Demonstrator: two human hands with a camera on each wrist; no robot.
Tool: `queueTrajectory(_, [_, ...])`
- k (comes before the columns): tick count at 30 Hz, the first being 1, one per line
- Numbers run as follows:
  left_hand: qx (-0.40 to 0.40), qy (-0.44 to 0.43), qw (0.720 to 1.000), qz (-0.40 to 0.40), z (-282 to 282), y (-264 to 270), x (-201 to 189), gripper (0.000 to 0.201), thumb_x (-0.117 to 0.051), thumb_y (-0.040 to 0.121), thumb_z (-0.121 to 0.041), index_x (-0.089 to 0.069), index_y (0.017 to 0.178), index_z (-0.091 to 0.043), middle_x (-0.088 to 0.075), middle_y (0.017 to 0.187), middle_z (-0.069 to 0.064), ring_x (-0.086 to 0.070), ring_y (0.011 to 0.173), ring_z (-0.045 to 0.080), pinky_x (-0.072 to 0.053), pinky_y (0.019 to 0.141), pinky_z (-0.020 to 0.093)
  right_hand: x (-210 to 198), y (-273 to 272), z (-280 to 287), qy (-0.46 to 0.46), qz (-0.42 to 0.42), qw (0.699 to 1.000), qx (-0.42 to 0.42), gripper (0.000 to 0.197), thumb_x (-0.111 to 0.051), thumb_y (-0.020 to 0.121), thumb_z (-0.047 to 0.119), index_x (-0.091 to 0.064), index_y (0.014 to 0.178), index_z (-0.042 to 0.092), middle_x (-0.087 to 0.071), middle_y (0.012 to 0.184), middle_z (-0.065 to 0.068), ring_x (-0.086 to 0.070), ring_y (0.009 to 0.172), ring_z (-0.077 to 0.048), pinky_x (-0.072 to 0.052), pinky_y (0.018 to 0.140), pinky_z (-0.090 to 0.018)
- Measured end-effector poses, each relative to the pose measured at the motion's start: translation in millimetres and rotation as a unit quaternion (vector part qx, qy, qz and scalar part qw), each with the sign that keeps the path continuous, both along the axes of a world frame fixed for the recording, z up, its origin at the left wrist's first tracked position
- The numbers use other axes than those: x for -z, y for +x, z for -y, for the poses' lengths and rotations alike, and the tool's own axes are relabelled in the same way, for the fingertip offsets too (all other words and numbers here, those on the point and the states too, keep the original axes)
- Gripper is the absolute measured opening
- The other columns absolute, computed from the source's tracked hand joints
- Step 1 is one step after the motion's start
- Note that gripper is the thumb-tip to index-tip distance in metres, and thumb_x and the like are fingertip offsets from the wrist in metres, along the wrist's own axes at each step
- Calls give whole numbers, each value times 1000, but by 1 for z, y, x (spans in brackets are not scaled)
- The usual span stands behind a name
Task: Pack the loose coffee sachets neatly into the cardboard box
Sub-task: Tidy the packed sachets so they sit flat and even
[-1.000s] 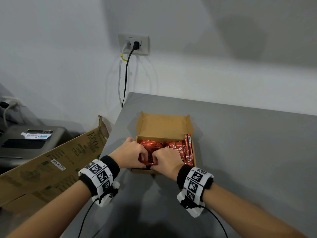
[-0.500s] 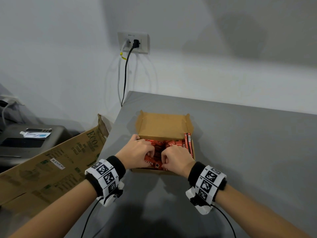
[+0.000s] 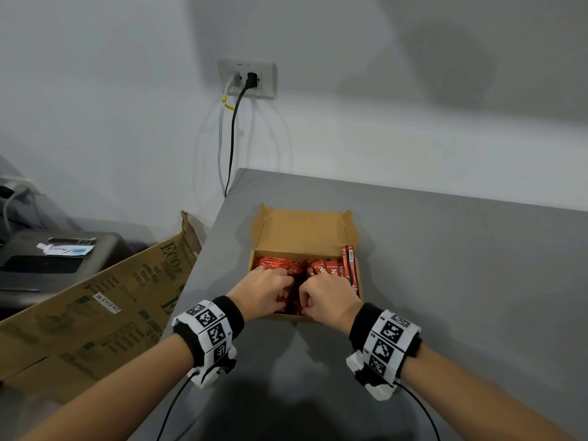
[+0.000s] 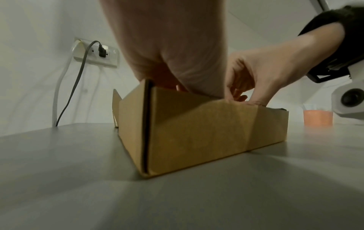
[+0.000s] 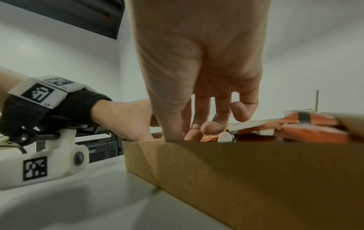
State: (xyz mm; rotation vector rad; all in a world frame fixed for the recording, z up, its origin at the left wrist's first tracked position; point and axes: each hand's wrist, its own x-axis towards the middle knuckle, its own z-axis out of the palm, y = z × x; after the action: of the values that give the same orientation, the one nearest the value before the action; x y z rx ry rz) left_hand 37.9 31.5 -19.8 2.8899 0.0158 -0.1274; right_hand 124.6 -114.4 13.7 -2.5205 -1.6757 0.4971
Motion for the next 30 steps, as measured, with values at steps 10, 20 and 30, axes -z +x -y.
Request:
queueTrajectory(10, [-11,-4,1000,-8,-1,-2,-5,11,-63,83,-21,-53,78,-23,-47,86,-15,-44,78,4,-31,80,22,-21,53,20,113,13,972,203,15,-56,90,27,-66,86,16,-67,87,1,-63,82,-16,-53,73,-32])
queueTrajectory(20, [-16,-13,1000,-22,-3,-5,-7,6,-63,84,-24,-67,83,-20,-60,94,-9,-55,87,9,-35,76,20,-7,34,11,20,17,983,180,25,-65,83,39,-62,88,15,-65,90,-1,-62,86,-21,-51,75,-33])
queueTrajectory(30, [-56,-130,990,-18,-24,-9,-26,7,-66,73,-13,-67,74,-20,-63,78,-10,-54,67,3,-40,61,11,-29,23,6,211,-209,934,197,10,-70,82,17,-64,85,10,-68,76,-1,-65,65,-7,-56,67,-23])
